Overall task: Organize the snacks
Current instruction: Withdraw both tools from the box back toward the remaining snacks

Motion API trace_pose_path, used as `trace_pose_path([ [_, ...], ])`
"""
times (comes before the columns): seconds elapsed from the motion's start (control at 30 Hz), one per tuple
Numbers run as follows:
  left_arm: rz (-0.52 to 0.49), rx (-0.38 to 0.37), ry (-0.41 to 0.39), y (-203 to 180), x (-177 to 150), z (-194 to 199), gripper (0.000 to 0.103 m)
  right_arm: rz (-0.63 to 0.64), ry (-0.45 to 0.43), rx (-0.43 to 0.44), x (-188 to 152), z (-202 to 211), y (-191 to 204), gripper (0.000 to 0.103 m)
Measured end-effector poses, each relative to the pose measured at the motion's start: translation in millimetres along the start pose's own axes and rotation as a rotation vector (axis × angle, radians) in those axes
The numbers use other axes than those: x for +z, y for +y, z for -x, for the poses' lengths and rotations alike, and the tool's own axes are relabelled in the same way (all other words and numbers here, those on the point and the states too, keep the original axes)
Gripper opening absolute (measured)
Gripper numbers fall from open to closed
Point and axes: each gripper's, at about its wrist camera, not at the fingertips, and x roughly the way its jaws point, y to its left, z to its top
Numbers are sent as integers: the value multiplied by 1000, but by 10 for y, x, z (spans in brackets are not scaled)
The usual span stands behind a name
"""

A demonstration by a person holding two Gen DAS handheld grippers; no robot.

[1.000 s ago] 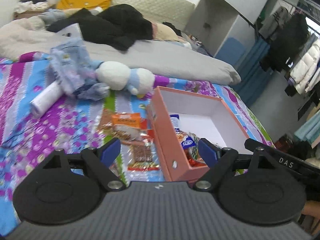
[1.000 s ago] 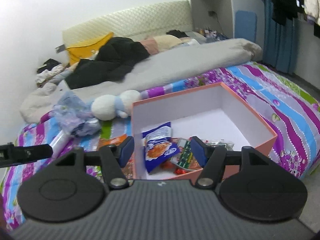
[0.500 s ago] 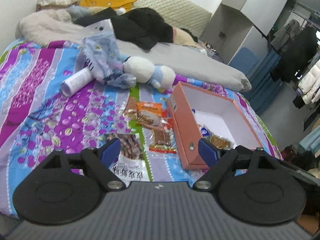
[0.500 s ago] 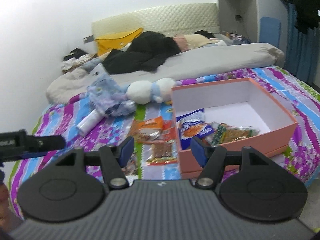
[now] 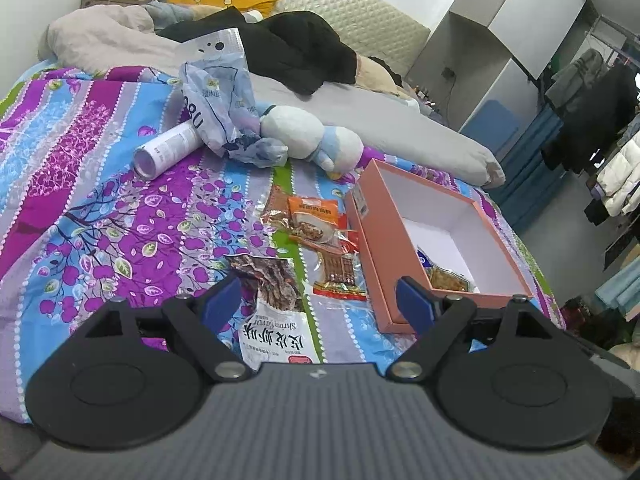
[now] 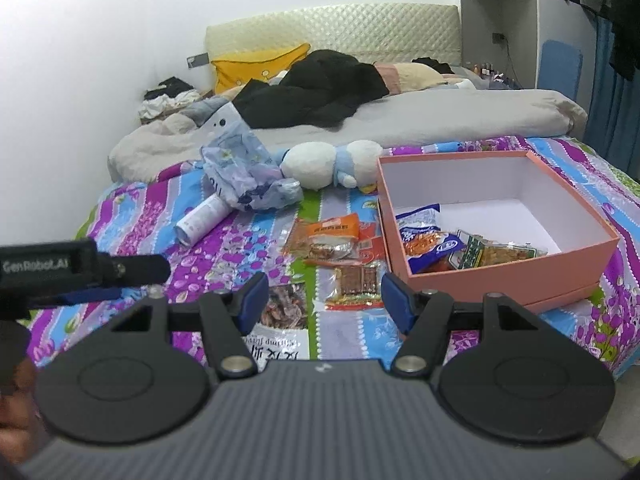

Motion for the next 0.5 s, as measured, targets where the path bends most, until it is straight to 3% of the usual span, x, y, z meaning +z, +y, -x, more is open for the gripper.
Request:
trace_pose_path([
  [0.5, 25, 78, 82, 213, 16, -362, 88, 53, 36, 23, -224, -247, -3, 65],
])
